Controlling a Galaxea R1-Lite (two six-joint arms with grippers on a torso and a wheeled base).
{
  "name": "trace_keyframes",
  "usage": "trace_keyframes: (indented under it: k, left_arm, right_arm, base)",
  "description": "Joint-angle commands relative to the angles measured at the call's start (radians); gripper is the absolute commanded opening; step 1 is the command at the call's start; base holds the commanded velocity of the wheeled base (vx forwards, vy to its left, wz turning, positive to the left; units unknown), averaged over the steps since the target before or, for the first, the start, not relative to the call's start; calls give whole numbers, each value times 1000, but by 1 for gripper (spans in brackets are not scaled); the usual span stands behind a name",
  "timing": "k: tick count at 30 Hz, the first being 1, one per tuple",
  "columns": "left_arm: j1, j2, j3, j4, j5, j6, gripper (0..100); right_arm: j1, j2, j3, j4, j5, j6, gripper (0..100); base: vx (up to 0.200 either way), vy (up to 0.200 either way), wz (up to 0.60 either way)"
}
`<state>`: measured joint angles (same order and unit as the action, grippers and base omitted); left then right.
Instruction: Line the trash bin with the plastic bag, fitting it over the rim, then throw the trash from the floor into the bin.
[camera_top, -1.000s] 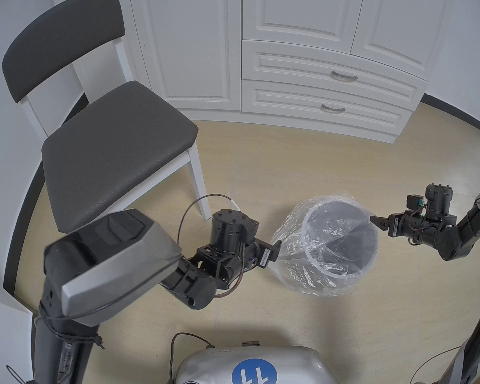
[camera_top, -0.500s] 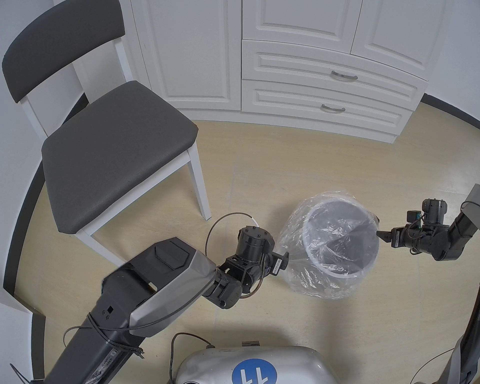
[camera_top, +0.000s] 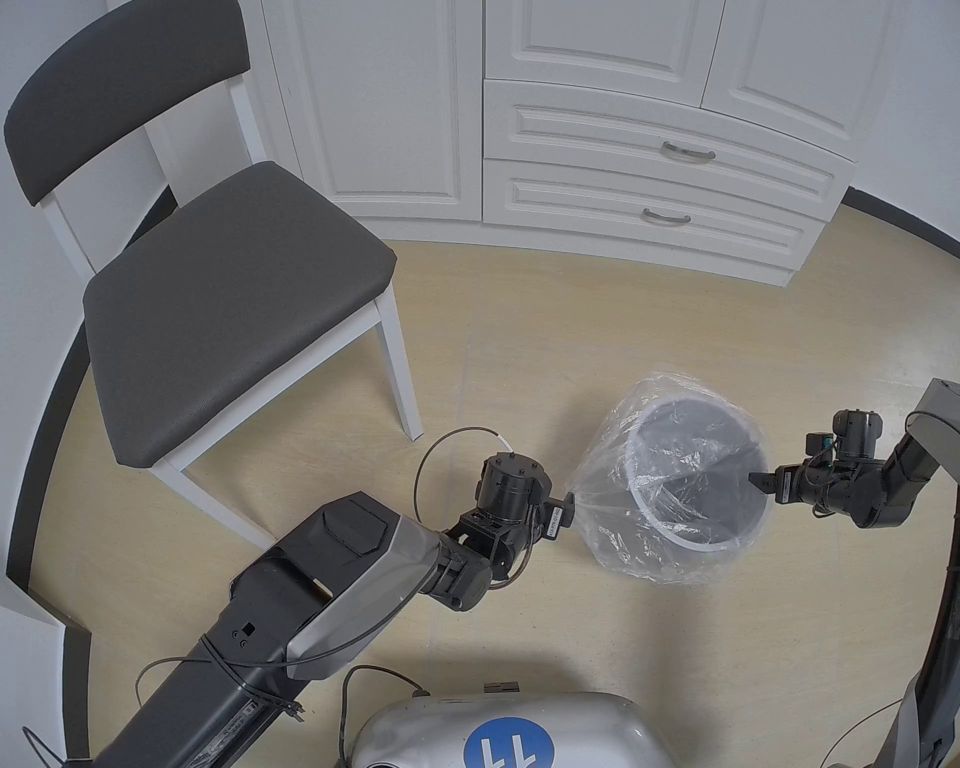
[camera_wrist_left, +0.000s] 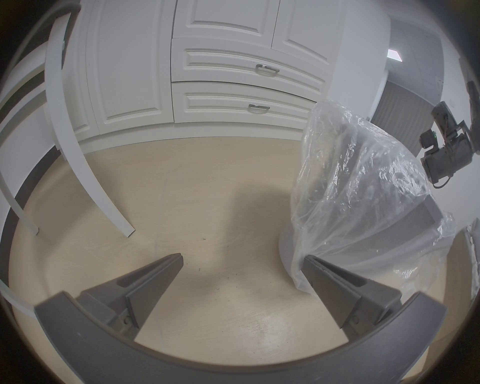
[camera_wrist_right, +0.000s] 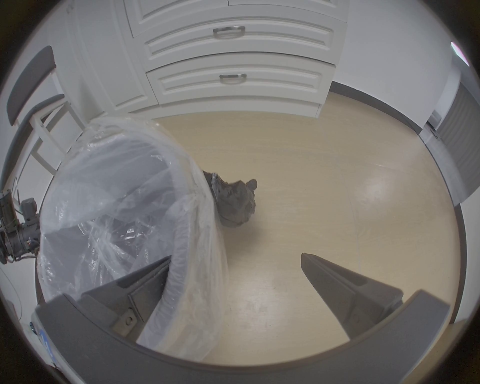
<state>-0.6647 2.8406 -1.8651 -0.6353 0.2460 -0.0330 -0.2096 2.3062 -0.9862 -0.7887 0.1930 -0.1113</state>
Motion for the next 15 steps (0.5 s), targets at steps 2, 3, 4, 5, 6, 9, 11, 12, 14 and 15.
trace_keyframes:
  k: [2,3,4,5,6,9,11,12,14,15]
  left_arm:
    - [22,-53,52,-20,38,-27,100]
    - [27,-69,76,-24,39,-27,100]
    - [27,-69,76,-24,39,-27,100]
    - [37,-119,156,-50,38,-27,100]
    - [40,-138,188,-64,38,-27,100]
    - [45,-162,236,-86,35,-25,100]
    - [60,-219,346,-132,29,-24,100]
    - [63,-230,373,-142,29,-24,100]
    - [71,-250,417,-164,29,-22,100]
    - [74,-257,435,-175,27,-22,100]
  right_arm:
    - [35,-74,9,-18,19,110,100]
    - [42,-88,11,-17,26,133,100]
    - [42,-88,11,-17,26,133,100]
    - [53,-126,15,-3,57,180,100]
    - [55,-137,20,-3,69,186,100]
    - [55,-146,29,-6,80,188,100]
    - [53,-151,35,-18,77,186,100]
    - [49,-148,34,-18,71,185,100]
    - [38,-145,34,-18,69,171,100]
    - [32,-145,35,-18,68,162,100]
  base:
    - [0,0,0]
    - [0,0,0]
    - [0,0,0]
    - [0,0,0]
    - [0,0,0]
    - [0,0,0]
    - [0,0,0]
    - [0,0,0]
    - [0,0,0]
    - [0,0,0]
